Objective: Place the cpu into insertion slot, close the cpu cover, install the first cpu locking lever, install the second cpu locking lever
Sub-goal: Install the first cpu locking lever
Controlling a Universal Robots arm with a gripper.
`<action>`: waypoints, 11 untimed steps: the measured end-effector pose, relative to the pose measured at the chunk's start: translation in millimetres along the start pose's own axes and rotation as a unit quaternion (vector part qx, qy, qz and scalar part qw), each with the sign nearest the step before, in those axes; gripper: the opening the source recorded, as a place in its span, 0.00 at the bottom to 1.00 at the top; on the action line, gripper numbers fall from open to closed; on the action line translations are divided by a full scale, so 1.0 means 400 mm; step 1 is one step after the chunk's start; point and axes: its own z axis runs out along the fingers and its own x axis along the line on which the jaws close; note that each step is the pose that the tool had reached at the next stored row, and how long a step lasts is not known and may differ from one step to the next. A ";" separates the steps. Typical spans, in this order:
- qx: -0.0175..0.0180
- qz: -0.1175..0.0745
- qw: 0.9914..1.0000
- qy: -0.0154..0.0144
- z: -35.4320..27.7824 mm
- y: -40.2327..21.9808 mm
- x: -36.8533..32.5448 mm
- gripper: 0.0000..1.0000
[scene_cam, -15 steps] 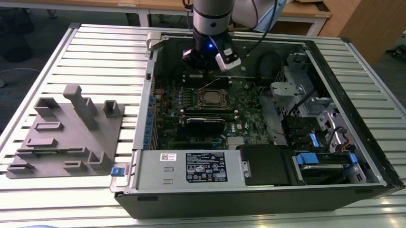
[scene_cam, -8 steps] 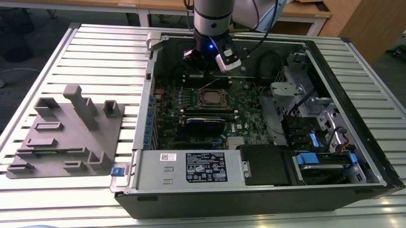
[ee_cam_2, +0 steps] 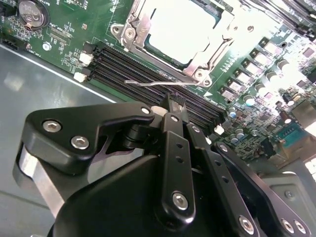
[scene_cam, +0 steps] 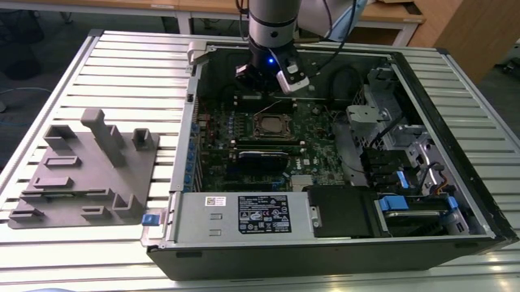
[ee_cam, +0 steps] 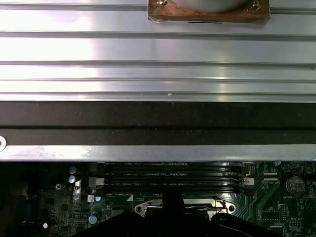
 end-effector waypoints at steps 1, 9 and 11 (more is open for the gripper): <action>0.000 0.000 1.000 0.000 0.001 0.000 -0.002 0.11; 0.000 0.000 1.000 0.000 0.005 0.004 -0.014 0.11; 0.000 0.000 1.000 0.000 0.007 0.006 -0.018 0.11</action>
